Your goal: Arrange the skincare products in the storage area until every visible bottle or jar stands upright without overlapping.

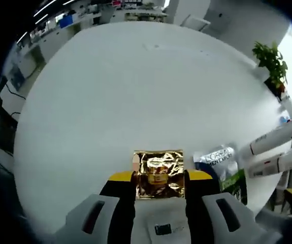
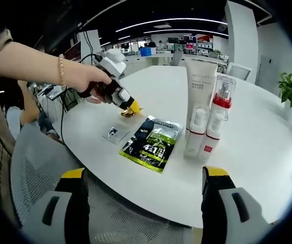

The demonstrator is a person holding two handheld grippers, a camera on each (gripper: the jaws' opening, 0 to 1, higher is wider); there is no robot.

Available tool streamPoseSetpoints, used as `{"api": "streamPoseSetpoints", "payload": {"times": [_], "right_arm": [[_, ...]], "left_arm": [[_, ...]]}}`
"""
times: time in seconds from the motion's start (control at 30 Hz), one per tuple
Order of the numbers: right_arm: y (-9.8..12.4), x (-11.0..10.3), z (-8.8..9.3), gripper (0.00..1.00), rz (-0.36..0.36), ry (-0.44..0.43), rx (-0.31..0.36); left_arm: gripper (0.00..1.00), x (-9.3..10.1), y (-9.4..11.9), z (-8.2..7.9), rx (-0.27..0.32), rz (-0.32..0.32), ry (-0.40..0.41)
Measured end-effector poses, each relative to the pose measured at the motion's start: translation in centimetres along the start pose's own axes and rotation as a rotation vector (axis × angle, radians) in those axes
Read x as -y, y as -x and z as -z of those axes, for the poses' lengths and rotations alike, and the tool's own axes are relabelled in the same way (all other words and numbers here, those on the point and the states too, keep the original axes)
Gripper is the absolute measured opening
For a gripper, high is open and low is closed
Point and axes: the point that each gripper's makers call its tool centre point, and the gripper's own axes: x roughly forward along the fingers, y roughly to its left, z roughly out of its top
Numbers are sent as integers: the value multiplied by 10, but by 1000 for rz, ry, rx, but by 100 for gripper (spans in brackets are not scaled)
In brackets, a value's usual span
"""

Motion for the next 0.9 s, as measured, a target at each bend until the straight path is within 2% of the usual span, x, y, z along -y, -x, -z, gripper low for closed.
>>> {"api": "streamPoseSetpoints", "payload": {"times": [0.3,0.53,0.9], "right_arm": [[1,-2,-3,92,-8,5,15],[2,-4,-4,92,-12,12,13],[1,-7,-3,92,-25,21,4]], "left_arm": [[36,10,1,8,1,-4,30],[37,4,-4,18,-23,-28,99],[42,3,-3,20,-11,-23,118]]}}
